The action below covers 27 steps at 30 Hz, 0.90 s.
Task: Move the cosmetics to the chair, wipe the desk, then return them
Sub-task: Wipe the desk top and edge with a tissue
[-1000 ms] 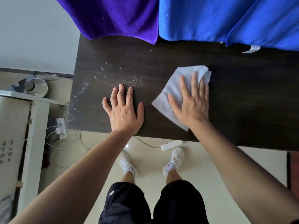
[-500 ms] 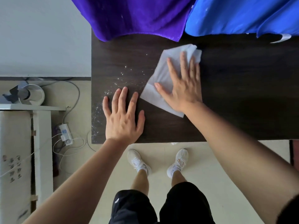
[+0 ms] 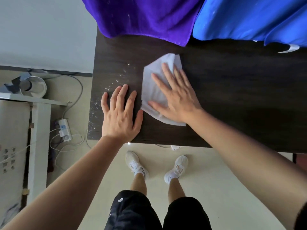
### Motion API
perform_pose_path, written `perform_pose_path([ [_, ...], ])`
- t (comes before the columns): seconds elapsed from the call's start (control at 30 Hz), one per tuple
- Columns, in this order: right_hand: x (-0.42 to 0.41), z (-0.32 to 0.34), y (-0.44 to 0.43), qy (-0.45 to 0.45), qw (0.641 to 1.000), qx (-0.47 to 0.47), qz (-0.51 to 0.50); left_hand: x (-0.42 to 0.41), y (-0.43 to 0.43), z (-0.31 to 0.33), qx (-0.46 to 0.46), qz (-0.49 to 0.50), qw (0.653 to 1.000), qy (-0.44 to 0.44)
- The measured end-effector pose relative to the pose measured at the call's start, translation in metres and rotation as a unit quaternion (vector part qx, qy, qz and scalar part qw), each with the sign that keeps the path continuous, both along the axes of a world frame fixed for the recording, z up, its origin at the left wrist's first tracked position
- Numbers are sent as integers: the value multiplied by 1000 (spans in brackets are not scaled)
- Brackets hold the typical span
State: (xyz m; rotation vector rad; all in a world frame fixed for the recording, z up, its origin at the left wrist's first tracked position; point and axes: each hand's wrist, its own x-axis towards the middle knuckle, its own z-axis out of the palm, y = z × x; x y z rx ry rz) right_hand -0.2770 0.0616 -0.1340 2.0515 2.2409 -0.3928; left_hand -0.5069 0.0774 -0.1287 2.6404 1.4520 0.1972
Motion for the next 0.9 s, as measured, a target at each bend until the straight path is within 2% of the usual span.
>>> perform_pose_path([
  [0.1,39,6,-27,-14,999,-7,-47,0,0,1,4,7,1000,4],
  [0.2,64,9,-15,-31,994,-10,-103,0,0,1,5,4,1000,-6],
  [0.33,43,6,32,-28,990,12,-139,0,0,3,1,6,1000,-14],
  [0.47,5,1,66,-25,997,17,-74,0,-1,4,-1,4,1000,-12],
  [0.63,-1,0,32,-8,1000,12,-11,-1,0,3,-7,5,1000,-7],
  [0.9,20,0,-54,-25,997,9,-74,-2,0,2,-20,3,1000,-3],
])
